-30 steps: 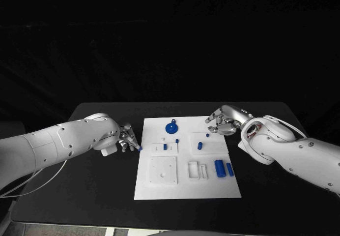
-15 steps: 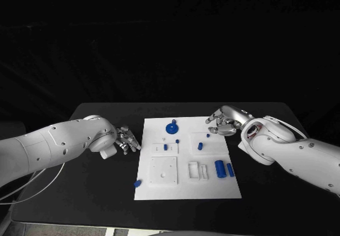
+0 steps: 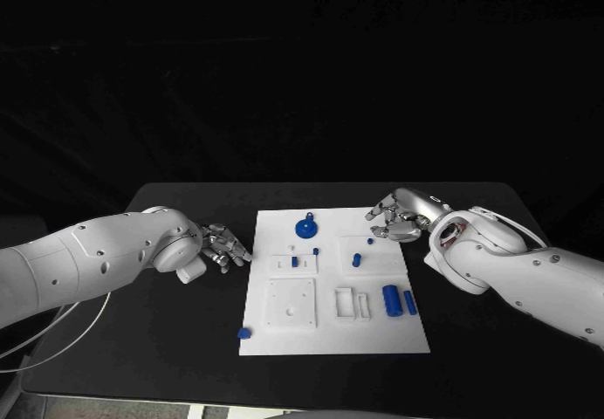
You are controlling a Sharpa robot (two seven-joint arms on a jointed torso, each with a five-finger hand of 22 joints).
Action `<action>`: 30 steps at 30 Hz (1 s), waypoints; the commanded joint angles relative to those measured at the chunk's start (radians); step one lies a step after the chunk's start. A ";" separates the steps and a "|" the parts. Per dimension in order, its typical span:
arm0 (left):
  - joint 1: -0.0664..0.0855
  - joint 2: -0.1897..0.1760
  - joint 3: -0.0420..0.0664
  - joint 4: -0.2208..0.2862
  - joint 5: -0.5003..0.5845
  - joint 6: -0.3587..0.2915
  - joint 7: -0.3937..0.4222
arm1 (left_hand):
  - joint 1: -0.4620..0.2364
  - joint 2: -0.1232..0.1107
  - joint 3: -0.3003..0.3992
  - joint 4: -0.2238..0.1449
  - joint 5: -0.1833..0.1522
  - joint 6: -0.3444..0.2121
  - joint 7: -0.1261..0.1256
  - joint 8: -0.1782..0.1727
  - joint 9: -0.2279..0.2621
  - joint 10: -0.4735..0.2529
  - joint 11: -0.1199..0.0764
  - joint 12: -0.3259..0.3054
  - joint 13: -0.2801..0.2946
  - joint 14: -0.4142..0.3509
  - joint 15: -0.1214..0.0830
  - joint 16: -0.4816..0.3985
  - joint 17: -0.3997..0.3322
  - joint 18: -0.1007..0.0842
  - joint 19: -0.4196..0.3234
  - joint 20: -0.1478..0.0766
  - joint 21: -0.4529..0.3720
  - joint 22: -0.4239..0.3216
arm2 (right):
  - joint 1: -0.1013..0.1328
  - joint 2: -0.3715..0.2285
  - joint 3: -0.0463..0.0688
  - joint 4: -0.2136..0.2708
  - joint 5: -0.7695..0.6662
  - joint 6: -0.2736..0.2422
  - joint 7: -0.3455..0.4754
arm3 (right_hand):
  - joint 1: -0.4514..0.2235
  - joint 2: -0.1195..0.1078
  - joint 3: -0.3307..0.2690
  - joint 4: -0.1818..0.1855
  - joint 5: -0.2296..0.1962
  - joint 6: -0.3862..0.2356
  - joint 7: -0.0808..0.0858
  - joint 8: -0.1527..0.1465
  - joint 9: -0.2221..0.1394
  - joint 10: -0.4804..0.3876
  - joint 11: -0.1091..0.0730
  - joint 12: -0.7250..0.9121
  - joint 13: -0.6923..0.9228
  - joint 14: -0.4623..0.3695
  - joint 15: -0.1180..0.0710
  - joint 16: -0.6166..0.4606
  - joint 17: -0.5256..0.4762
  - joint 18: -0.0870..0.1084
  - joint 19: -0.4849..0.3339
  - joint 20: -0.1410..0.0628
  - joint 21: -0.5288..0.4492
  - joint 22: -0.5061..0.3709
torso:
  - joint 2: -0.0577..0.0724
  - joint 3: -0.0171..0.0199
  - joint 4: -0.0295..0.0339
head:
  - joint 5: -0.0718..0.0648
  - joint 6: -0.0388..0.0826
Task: Assemble the parts on the task board
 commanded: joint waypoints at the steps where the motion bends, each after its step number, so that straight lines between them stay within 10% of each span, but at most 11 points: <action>1: 0.001 -0.019 0.000 0.032 -0.085 -0.089 0.064 | -0.001 -0.030 -0.031 0.008 -0.041 -0.009 0.000 0.003 -0.018 0.003 0.004 -0.010 0.000 0.001 0.007 -0.007 -0.004 -0.006 -0.003 0.006 -0.007 0.015 | -0.001 -0.001 0.001 0.006 0.000 0.006 0.013 | -0.007 0.002 0.006 0.000 0.003 -0.002 0.004 -0.002 -0.001 -0.008 0.000 -0.004 -0.002 -0.005 0.001 -0.004 -0.001 0.014 -0.003 -0.001 -0.004 0.062 | 0.000 0.0005 0.0009 | 0.004 -0.004; 8: 0.002 -0.074 -0.001 0.119 -0.190 -0.120 0.088 | -0.013 -0.070 -0.094 0.052 -0.136 -0.004 0.002 0.003 -0.056 0.010 0.003 -0.013 0.001 0.008 0.009 -0.021 -0.009 -0.006 0.009 0.009 -0.029 0.007 | -0.009 -0.002 0.001 0.026 -0.001 -0.003 0.038 | 0.006 0.004 -0.020 -0.005 -0.035 -0.002 0.004 -0.002 -0.001 -0.004 0.001 0.000 0.000 -0.005 0.002 -0.004 -0.002 0.014 -0.003 0.000 -0.004 0.062 | -0.004 -0.0008 0.0012 | 0.020 -0.009; 16: 0.002 -0.118 -0.001 0.191 -0.225 -0.166 0.115 | 0.055 -0.073 -0.102 0.043 -0.109 -0.008 0.015 0.003 -0.081 -0.007 0.009 -0.035 -0.002 0.009 0.017 -0.130 -0.057 -0.005 0.011 0.017 -0.092 -0.030 | -0.035 0.024 0.000 0.069 -0.036 -0.011 0.067 | 0.065 0.028 -0.131 -0.010 -0.242 -0.005 0.004 -0.002 -0.001 -0.002 0.007 0.004 0.001 -0.003 0.008 -0.005 -0.003 0.013 -0.002 0.005 -0.016 0.059 | -0.016 -0.0049 -0.0019 | 0.079 -0.016; 25: 0.001 -0.135 -0.002 0.220 -0.259 -0.226 0.094 | 0.069 -0.051 -0.098 0.048 -0.108 -0.002 0.013 0.003 -0.083 -0.003 0.008 -0.042 -0.001 0.034 0.017 -0.174 -0.060 -0.003 0.034 0.016 -0.125 -0.048 | -0.081 0.124 -0.005 0.081 -0.119 0.004 0.083 | 0.097 0.045 -0.191 -0.013 -0.301 -0.009 0.005 -0.002 -0.001 -0.004 0.009 0.005 0.000 -0.004 0.009 -0.002 -0.004 0.015 0.002 0.008 -0.027 0.060 | -0.045 -0.0151 0.0009 | 0.164 -0.015; 30: 0.001 -0.131 -0.002 0.217 -0.194 -0.307 0.106 | 0.075 -0.048 -0.091 0.046 -0.101 -0.006 0.015 0.003 -0.083 -0.008 0.009 -0.043 -0.001 0.034 0.018 -0.185 -0.057 -0.002 0.036 0.017 -0.134 -0.045 | -0.099 0.199 -0.026 0.063 -0.172 0.020 0.087 | 0.102 0.049 -0.199 -0.018 -0.317 -0.012 0.006 -0.002 -0.001 -0.006 0.010 0.004 -0.002 -0.005 0.010 -0.004 -0.006 0.015 0.002 0.008 -0.033 0.060 | -0.056 -0.0224 0.0028 | 0.196 -0.019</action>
